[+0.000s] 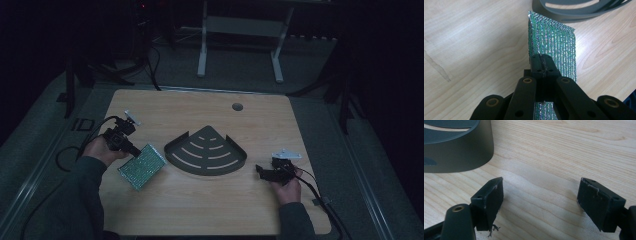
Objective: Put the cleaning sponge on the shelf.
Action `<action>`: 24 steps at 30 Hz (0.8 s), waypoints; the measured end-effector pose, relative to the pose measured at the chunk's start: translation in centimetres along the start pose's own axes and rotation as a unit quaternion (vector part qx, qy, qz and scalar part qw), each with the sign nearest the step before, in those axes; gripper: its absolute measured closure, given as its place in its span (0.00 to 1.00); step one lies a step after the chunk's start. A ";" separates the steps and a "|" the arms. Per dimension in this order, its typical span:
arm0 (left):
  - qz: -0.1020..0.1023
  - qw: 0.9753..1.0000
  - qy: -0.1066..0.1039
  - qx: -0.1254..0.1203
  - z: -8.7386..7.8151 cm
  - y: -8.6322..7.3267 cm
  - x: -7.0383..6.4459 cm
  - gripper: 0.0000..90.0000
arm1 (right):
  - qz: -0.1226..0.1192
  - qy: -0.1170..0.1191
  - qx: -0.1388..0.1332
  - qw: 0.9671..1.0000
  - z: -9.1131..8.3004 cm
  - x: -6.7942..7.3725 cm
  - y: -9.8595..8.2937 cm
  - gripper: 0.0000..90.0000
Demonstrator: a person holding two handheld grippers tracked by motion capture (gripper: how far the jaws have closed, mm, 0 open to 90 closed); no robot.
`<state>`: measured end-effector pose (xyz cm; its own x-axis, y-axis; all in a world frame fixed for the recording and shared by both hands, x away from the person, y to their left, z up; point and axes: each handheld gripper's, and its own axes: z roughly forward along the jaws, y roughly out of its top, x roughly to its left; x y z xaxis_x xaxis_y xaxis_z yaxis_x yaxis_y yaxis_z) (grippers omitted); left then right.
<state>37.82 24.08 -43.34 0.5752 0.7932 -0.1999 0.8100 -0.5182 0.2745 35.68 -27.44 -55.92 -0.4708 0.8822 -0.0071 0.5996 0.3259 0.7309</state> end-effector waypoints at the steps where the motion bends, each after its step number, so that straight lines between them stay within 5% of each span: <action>1: 0.001 1.000 0.000 0.001 -0.1 0.2 -0.1 1.00 | 0.000 0.000 0.000 1.000 0.0 0.0 0.0 0.23; 24: 0.019 1.000 0.016 0.014 -1.4 2.8 -0.7 1.00 | 0.000 0.000 0.000 1.000 0.0 0.0 0.0 0.23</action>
<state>39.50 22.52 -41.14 0.6025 0.7819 -0.1597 0.7905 -0.5571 0.2545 35.68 -27.44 -55.91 -0.4707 0.8823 -0.0068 0.5999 0.3256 0.7308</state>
